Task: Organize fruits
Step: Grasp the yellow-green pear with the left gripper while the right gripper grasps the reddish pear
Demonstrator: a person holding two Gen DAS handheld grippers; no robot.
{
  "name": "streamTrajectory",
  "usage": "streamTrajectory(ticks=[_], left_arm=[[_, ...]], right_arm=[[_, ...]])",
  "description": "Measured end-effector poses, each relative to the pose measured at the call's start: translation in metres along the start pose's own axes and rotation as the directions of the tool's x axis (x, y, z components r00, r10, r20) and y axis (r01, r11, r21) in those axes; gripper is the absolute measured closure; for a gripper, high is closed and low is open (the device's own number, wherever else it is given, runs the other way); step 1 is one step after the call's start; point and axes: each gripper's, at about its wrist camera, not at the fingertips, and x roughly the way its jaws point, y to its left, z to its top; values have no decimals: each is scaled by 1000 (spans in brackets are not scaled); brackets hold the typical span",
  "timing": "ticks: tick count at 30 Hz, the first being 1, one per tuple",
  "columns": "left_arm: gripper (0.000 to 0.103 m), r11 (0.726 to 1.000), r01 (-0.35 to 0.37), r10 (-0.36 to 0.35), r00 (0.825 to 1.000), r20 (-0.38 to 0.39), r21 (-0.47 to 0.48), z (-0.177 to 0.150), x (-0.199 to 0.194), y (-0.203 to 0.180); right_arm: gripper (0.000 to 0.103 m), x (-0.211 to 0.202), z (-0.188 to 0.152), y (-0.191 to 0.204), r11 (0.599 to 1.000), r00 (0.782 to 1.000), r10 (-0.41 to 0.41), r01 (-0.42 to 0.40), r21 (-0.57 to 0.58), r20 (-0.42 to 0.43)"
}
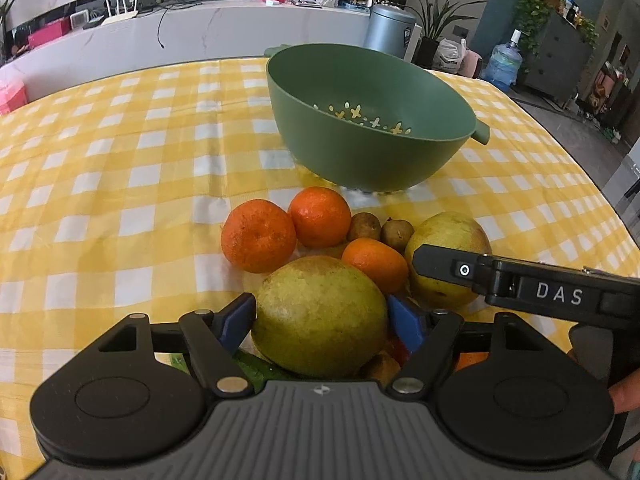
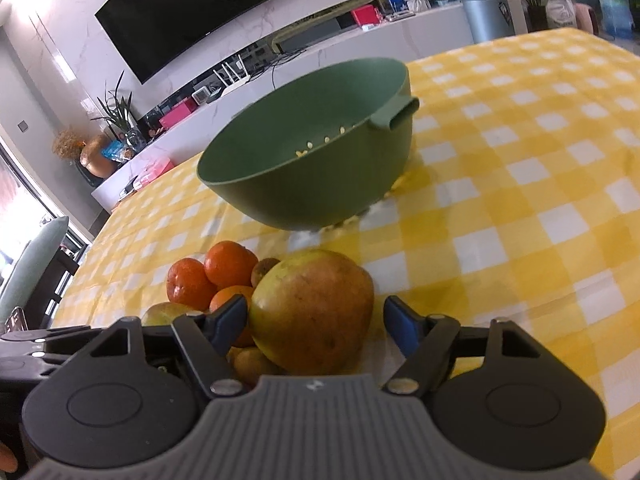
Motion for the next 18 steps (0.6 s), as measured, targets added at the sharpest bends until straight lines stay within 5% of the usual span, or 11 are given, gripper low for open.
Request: streamTrajectory(ticks=[18], left_arm=[[20, 1000, 3, -3, 1000, -12, 5, 2, 7, -1]], right_arm=[[38, 0, -1, -2, 1000, 1000, 24, -24, 3, 3]])
